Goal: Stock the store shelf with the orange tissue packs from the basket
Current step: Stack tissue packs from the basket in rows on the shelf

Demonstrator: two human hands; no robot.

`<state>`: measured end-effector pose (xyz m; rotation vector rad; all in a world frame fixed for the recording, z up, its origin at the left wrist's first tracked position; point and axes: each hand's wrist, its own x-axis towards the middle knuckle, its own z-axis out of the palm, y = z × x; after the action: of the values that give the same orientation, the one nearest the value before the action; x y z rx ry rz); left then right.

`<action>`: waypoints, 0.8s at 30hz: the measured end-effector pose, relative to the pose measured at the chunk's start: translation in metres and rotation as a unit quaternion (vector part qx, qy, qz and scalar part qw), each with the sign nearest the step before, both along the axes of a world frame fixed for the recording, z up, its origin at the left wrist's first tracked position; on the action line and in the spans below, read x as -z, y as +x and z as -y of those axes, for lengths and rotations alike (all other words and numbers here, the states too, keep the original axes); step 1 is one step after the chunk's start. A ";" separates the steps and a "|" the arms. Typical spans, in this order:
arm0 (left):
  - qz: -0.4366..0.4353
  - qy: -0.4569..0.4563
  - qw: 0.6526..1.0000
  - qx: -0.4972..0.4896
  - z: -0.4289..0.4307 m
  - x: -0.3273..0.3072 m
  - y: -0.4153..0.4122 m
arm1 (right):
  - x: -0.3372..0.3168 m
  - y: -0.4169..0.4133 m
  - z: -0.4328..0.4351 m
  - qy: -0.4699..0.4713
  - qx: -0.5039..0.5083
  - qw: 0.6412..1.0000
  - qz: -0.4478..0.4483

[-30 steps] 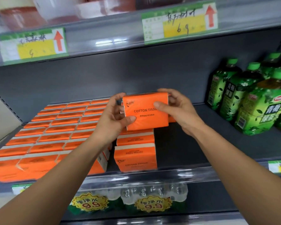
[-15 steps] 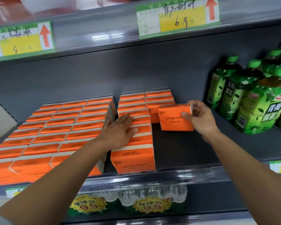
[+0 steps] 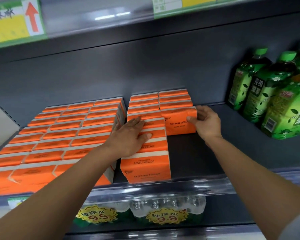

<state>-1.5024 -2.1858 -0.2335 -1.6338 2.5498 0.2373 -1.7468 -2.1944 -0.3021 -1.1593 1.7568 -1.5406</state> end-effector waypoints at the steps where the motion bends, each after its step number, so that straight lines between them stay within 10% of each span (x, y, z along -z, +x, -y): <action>1: -0.002 -0.001 1.000 0.001 0.000 0.000 0.000 | 0.000 0.001 0.000 -0.003 0.001 1.000 -0.003; 24: -0.046 0.002 0.999 0.002 -0.022 -0.007 0.015 | -0.017 0.019 -0.033 0.132 -0.002 0.977 -0.167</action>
<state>-1.4873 -2.1642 -0.2267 -1.6547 2.6162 0.3226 -1.7274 -2.1614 -0.2850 -1.3393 2.0975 -1.1107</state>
